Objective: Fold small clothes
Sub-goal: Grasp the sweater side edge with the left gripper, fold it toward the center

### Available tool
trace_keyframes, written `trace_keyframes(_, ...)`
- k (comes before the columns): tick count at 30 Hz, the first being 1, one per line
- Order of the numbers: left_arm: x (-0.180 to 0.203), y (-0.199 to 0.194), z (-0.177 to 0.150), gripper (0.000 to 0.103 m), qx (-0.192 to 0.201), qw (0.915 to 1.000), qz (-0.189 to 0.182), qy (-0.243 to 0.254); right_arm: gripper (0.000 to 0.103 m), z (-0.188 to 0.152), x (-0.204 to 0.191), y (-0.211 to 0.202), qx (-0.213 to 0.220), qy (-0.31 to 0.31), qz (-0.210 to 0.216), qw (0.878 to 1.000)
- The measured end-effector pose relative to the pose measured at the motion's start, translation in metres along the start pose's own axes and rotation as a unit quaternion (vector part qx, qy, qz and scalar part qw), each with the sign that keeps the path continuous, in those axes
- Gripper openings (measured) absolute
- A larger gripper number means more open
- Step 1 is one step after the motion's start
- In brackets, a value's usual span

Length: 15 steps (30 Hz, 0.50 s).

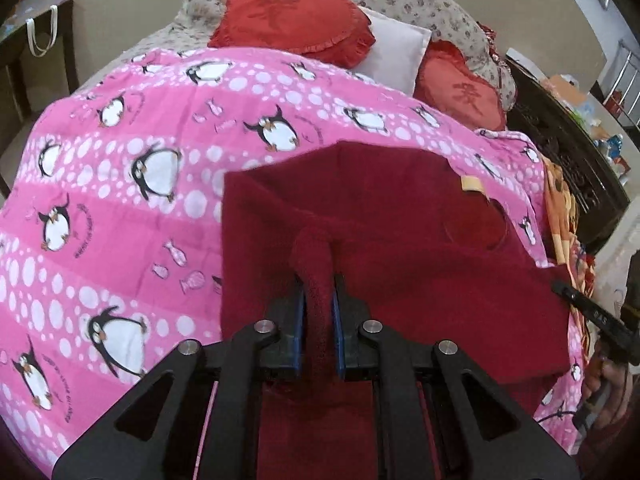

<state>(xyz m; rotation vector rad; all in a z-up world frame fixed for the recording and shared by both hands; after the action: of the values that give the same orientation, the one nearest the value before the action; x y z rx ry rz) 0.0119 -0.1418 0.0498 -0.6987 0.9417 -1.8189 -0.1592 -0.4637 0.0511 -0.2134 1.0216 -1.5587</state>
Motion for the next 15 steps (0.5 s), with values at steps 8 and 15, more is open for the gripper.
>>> trace_keyframes(8,-0.010,0.013,-0.016,0.020,-0.028,0.9995,0.010,-0.001,0.051,-0.026,0.038,-0.006,0.002,0.082,0.013,0.997)
trace_keyframes(15,-0.019,0.001,-0.017,0.022,-0.018,0.9994,0.026,-0.011,0.072,-0.077,-0.042,-0.039,-0.068,-0.055,0.087,0.992)
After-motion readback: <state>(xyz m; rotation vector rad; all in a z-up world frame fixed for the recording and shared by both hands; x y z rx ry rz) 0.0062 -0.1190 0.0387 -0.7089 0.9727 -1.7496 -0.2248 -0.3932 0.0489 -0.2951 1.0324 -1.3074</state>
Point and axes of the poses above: each gripper's, at about its wrist camera, not at the fingertips, and y roughly the way its jaws point, x to its right, z to its top, the point moved 4 cm from there along y, roughly the way its jaws point, and after that the axes turned 14 degrees about z, right-handed, at the moved point
